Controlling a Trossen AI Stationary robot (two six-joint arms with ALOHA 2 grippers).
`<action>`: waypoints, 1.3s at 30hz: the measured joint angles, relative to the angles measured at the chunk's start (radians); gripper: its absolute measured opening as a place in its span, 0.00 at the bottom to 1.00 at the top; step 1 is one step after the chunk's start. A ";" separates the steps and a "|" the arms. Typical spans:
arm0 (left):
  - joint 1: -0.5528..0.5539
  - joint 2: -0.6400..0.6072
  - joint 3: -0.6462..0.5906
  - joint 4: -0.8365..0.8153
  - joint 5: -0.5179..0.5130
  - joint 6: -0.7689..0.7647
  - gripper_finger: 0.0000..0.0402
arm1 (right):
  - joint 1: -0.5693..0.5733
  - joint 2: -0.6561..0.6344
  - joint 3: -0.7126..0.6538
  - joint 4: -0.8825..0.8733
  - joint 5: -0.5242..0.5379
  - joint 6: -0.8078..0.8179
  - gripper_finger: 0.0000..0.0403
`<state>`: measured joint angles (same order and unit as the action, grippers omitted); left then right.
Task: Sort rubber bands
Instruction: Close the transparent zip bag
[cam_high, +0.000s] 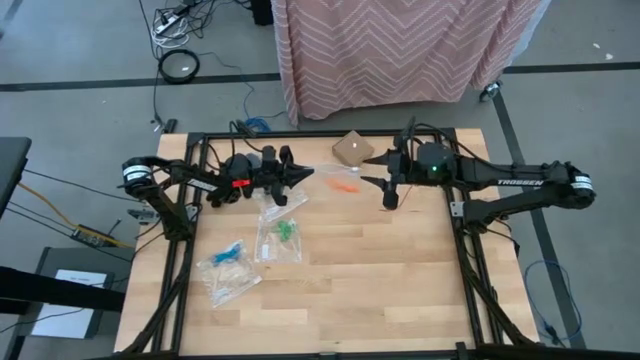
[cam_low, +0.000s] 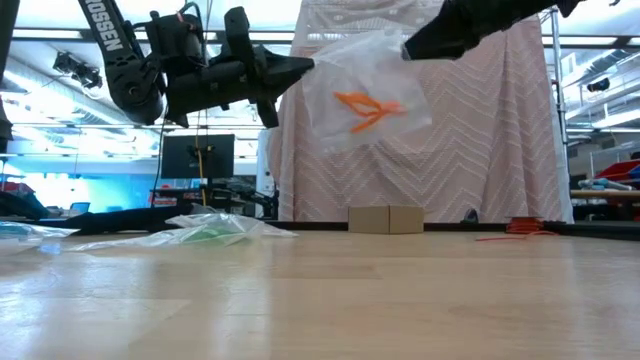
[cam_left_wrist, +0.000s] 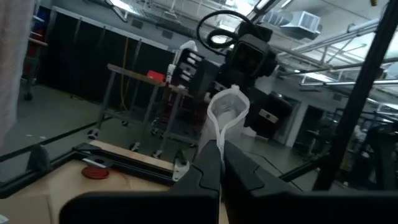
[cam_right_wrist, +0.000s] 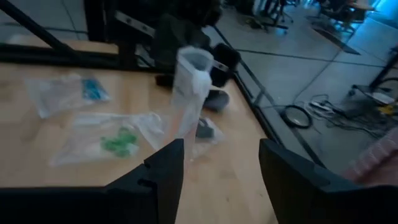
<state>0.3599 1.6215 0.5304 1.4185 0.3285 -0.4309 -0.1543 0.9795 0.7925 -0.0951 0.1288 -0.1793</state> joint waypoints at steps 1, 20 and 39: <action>0.000 0.000 0.000 0.000 -0.007 0.002 0.02 | 0.000 -0.001 0.000 0.004 -0.002 0.000 0.48; 0.000 0.000 -0.001 -0.049 -0.047 0.060 0.02 | -0.006 -0.093 0.000 -0.098 -0.055 0.066 0.47; 0.000 0.000 -0.001 -0.052 -0.048 0.060 0.02 | -0.073 0.045 0.000 0.067 -0.045 -0.066 0.39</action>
<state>0.3599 1.6215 0.5293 1.3665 0.2806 -0.3711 -0.2276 1.0248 0.7929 -0.0282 0.0837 -0.2455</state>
